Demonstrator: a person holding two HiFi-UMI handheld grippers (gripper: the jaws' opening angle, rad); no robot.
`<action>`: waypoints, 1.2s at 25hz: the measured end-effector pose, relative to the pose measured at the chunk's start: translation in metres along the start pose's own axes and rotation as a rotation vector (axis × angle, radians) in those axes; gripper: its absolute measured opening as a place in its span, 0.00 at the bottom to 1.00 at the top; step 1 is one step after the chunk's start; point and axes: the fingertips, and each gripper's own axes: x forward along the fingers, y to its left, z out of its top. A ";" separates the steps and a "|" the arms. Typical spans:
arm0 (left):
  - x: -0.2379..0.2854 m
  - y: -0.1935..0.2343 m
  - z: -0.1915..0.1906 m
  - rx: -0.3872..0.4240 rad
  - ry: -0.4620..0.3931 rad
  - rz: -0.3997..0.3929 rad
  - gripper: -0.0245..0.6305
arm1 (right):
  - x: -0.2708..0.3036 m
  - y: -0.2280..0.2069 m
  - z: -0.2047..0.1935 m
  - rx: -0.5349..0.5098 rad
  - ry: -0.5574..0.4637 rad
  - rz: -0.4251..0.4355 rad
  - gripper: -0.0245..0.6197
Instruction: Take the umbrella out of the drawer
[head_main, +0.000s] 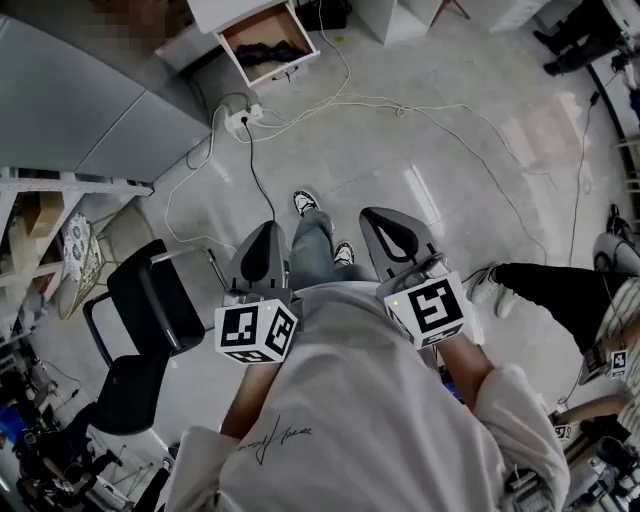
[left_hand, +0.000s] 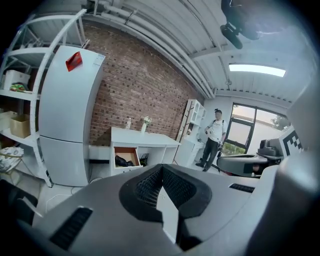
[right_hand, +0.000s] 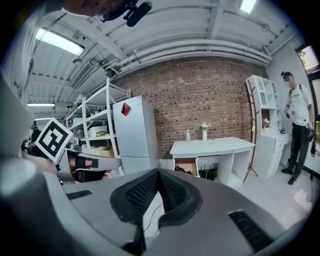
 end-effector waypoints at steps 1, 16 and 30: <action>0.004 0.001 0.001 -0.003 -0.004 -0.002 0.06 | 0.003 -0.001 -0.001 -0.006 0.012 0.005 0.06; 0.095 0.045 0.063 -0.027 -0.011 -0.004 0.06 | 0.106 -0.050 0.041 -0.030 0.041 0.017 0.06; 0.173 0.105 0.131 -0.009 -0.026 -0.044 0.06 | 0.212 -0.071 0.091 -0.027 0.073 0.043 0.06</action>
